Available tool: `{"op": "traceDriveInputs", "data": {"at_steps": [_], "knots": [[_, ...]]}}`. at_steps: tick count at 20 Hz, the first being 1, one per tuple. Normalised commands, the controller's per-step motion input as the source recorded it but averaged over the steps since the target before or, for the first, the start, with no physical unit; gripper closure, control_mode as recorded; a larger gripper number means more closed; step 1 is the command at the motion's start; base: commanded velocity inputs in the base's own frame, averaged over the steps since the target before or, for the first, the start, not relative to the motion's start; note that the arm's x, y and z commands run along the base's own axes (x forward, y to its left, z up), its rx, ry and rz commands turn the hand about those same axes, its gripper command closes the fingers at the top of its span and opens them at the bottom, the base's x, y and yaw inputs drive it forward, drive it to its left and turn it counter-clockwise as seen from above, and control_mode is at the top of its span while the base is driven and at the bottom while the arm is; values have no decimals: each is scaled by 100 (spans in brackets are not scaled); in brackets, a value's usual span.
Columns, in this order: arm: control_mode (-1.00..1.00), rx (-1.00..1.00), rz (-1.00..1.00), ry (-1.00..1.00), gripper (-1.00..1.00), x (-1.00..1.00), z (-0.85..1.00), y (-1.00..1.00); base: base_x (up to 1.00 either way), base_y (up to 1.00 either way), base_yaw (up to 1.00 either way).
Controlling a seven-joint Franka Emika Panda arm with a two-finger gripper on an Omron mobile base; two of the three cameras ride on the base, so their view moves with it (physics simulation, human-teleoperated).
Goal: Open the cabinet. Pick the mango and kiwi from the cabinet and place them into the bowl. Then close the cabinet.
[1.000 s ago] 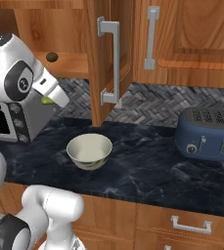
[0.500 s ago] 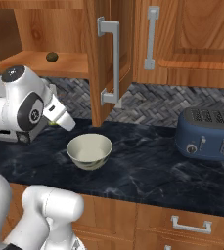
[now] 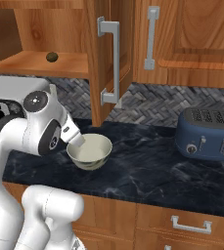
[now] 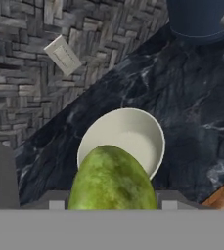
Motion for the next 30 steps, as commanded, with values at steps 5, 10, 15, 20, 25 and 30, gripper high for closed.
{"op": "traceDriveInputs", "data": {"at_steps": [5,10,15,20,25,30], "knots": [[-100,0,0,8,100,2,-8,0,0,0,0],[-100,0,0,11,100,13,-7,0,0,0,0],[-100,0,0,6,100,18,-1,0,0,0,0],[-100,0,0,2,100,12,-26,0,0,0,0],[-100,0,0,0,100,11,-34,0,0,0,0],[-100,0,0,0,100,16,-23,0,0,0,0]]}}
